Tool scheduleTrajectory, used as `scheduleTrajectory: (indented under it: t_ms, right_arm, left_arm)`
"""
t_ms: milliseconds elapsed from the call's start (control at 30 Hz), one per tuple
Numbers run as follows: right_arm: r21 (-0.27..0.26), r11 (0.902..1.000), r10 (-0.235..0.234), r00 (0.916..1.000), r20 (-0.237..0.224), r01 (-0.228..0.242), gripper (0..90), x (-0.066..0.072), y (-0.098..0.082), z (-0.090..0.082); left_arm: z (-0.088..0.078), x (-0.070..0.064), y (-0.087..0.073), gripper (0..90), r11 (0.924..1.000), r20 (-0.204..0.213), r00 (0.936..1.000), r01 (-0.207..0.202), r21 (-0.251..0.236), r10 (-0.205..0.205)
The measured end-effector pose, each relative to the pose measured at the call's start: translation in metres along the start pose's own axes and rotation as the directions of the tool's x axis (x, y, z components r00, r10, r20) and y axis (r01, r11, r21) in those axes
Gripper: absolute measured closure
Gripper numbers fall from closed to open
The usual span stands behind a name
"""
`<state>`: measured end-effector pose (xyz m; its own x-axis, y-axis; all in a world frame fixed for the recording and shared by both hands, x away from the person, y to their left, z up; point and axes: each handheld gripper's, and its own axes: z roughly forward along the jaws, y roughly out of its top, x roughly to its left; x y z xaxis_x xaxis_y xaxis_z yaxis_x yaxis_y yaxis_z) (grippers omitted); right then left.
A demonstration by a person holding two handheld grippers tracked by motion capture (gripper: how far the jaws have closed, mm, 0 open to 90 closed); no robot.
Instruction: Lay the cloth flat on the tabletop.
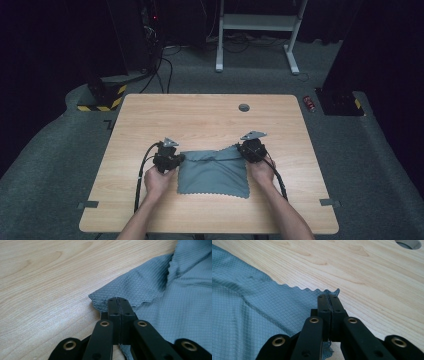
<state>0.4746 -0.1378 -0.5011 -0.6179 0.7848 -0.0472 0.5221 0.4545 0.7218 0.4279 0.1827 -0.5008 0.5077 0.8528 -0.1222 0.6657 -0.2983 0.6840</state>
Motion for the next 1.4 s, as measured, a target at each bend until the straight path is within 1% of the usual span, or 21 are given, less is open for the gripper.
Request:
scheduleTrajectory:
  t_ms: [133, 300, 400, 533, 600, 667, 733, 800, 833, 867, 933, 967, 1000, 1033, 1067, 1100, 1167, 1267, 1300, 1333, 1400]
  right_arm:
    - [-0.022, 0.9998, -0.005, 1.0, -0.004, 0.005, 89.1, 0.001, 0.002, -0.006]
    - [-0.036, 0.9993, -0.002, 1.0, 0.0, 0.002, 89.2, 0.0, 0.003, -0.007]
    - [-0.041, 0.9992, 0.006, 1.0, 0.007, -0.006, 89.4, -0.001, 0.003, -0.007]
    - [-0.043, 0.9985, 0.034, 0.9993, 0.011, -0.034, 89.5, -0.004, 0.003, -0.008]
    - [-0.043, 0.9983, 0.042, 0.999, 0.014, -0.041, 89.5, -0.006, 0.002, -0.007]
    - [-0.042, 0.9979, 0.05, 0.9986, 0.018, -0.049, 89.5, -0.007, 0.002, -0.007]
    - [-0.045, 0.9977, 0.052, 0.9984, 0.021, -0.051, 89.5, -0.008, 0.002, -0.007]
    - [-0.048, 0.9976, 0.051, 0.9984, 0.023, -0.05, 89.5, -0.008, 0.002, -0.007]
    - [-0.04, 0.9982, 0.046, 0.9985, 0.029, -0.045, 89.5, -0.008, 0.005, -0.008]
    - [-0.04, 0.9982, 0.046, 0.9985, 0.029, -0.045, 89.5, -0.008, 0.005, -0.008]
    - [-0.048, 0.9983, 0.037, 0.9988, 0.033, -0.035, 89.4, -0.008, 0.009, -0.009]
    - [-0.056, 0.9981, 0.027, 0.9988, 0.041, -0.025, 89.4, -0.007, 0.014, -0.01]
    - [-0.056, 0.9981, 0.027, 0.9988, 0.041, -0.025, 89.4, -0.007, 0.014, -0.01]
    - [-0.05, 0.9985, 0.024, 0.9988, 0.043, -0.022, 89.4, -0.007, 0.016, -0.009]
    - [-0.05, 0.9985, 0.024, 0.9988, 0.043, -0.022, 89.4, -0.007, 0.016, -0.009]
    - [-0.045, 0.9988, 0.023, 0.9984, 0.052, -0.021, 89.4, -0.008, 0.017, -0.007]
    - [-0.043, 0.9987, 0.027, 0.9978, 0.06, -0.025, 89.4, -0.01, 0.017, -0.006]
    - [-0.047, 0.9982, 0.04, 0.9968, 0.069, -0.037, 89.4, -0.013, 0.018, -0.005]
    - [-0.048, 0.9982, 0.039, 0.9967, 0.072, -0.036, 89.4, -0.013, 0.019, -0.004]
    - [-0.046, 0.9982, 0.041, 0.9962, 0.077, -0.038, 89.4, -0.013, 0.02, -0.004]
    - [-0.047, 0.9986, 0.026, 0.9953, 0.093, -0.021, 89.3, -0.014, 0.022, -0.001]
  left_arm:
    - [-0.006, -0.001, 0.001, 89.5, 0.9998, 0.005, 1.0, 0.006, -0.02, -0.006]
    - [-0.006, 0.003, 0.0, 88.8, 0.9999, -0.005, 1.0, 0.006, -0.013, -0.006]
    - [-0.005, 0.002, 0.0, 78.4, 0.9998, -0.006, 0.9998, 0.018, -0.01, -0.018]
    - [-0.005, -0.002, 0.001, 64.7, 0.9999, -0.025, 0.9997, -0.004, -0.016, 0.003]
    - [-0.006, -0.005, 0.001, 60.7, 0.9996, -0.018, 0.9998, -0.003, -0.029, 0.003]
    - [-0.007, -0.007, 0.004, 58.9, 0.9997, -0.014, 0.9998, -0.017, -0.02, 0.016]
    - [-0.007, -0.011, 0.01, 56.5, 0.9987, -0.027, 0.9984, -0.05, -0.009, 0.049]
    - [-0.008, -0.013, 0.012, 55.1, 0.9982, -0.03, 0.9979, -0.058, -0.014, 0.058]
    - [-0.007, -0.015, 0.019, 54.2, 0.9968, -0.04, 0.996, -0.079, -0.004, 0.079]
    - [-0.007, -0.015, 0.019, 54.1, 0.9968, -0.04, 0.996, -0.079, -0.004, 0.079]
    - [-0.002, -0.016, 0.023, 55.5, 0.9966, -0.055, 0.9951, -0.083, 0.007, 0.083]
    - [0.005, -0.014, 0.025, 57.7, 0.9967, -0.08, 0.9937, -0.076, 0.03, 0.078]
    - [0.005, -0.014, 0.025, 61.1, 0.9967, -0.08, 0.9937, -0.076, 0.03, 0.078]
    - [0.012, -0.008, 0.025, 66.0, 0.998, -0.08, 0.9955, -0.048, 0.041, 0.051]
    - [0.012, -0.008, 0.025, 69.3, 0.998, -0.08, 0.9955, -0.048, 0.041, 0.051]
    - [0.018, -0.003, 0.027, 73.1, 0.9989, -0.068, 0.9976, -0.014, 0.045, 0.017]
    - [0.023, -0.001, 0.03, 79.8, 0.9983, -0.07, 0.9975, -0.011, 0.057, 0.015]
    - [0.027, 0.002, 0.032, 90.0, 0.999, -0.062, 0.9981, 0.003, 0.045, 0.0]
    - [0.03, 0.004, 0.032, 90.0, 0.9983, -0.062, 0.998, 0.015, 0.056, -0.011]
    - [0.032, 0.006, 0.033, 90.0, 0.9974, -0.076, 0.9971, 0.006, 0.071, 0.0]
    - [0.034, 0.009, 0.035, 90.0, 0.9974, -0.096, 0.9954, 0.01, 0.072, -0.003]
